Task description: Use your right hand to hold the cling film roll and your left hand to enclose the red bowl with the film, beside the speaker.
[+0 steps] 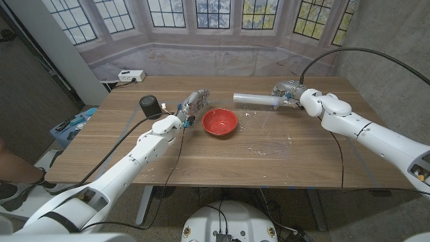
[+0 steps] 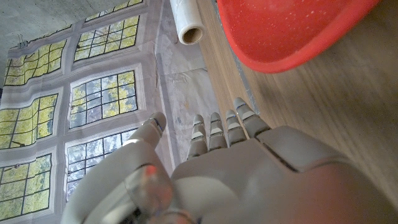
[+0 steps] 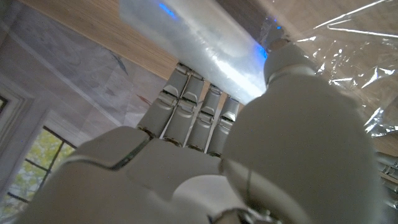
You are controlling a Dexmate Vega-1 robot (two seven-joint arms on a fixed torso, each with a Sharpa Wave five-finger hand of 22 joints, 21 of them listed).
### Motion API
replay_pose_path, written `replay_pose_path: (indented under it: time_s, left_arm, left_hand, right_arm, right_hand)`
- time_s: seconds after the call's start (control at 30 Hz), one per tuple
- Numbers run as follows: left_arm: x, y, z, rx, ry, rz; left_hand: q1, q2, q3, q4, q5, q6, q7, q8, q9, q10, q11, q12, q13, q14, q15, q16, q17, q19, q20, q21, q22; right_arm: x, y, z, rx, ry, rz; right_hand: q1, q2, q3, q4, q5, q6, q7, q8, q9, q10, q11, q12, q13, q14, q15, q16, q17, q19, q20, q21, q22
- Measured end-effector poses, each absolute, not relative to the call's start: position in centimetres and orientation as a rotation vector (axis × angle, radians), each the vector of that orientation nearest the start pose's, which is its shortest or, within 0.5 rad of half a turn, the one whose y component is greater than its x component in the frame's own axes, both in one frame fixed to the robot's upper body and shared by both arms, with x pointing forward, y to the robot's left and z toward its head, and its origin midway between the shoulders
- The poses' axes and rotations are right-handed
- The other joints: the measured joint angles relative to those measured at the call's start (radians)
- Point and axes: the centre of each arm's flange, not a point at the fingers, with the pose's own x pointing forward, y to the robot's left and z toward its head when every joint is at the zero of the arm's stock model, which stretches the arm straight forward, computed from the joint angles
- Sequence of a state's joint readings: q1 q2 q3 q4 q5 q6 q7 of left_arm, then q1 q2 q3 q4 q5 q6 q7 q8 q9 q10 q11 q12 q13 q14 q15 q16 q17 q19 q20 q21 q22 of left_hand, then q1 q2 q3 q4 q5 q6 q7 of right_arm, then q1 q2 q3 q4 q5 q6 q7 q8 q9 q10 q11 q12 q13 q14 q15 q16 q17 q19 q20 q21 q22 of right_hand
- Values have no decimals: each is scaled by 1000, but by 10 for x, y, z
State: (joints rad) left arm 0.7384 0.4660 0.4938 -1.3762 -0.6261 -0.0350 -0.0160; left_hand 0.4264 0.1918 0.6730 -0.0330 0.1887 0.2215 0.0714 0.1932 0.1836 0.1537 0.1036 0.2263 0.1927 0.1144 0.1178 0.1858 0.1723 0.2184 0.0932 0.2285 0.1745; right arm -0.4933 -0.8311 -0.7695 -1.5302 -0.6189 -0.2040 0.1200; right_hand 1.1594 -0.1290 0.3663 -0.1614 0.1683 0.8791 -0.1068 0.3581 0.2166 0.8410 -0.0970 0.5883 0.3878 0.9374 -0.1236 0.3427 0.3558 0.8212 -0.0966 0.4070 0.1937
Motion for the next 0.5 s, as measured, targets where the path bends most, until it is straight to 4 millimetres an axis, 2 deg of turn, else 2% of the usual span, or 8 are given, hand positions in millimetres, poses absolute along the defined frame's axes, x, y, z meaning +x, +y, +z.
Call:
replay_pose_path:
  time_s: [0.07, 0.5]
  left_arm:
    - [667, 200, -11, 29, -439, -353]
    - [669, 199, -11, 25, -436, -369]
  left_hand:
    - [0, 0, 0, 0, 0, 0, 0, 0, 0, 0, 0, 0, 0, 0, 0, 0, 0, 2, 2, 0, 0]
    - [0, 0, 0, 0, 0, 0, 0, 0, 0, 0, 0, 0, 0, 4, 4, 0, 0, 1, 2, -8, 0]
  right_arm:
    - [656, -275, 68, -1658, -437, -82]
    - [638, -274, 74, -1583, -464, -101]
  right_hand:
    - [0, 0, -8, 0, 0, 0, 0, 0, 0, 0, 0, -1, 0, 1, -1, 0, 0, 0, 0, 0, 0]
    - [0, 0, -15, -1, 0, 0, 0, -4, -1, 0, 0, -3, 0, 4, -4, -7, 0, 0, 0, 8, 0]
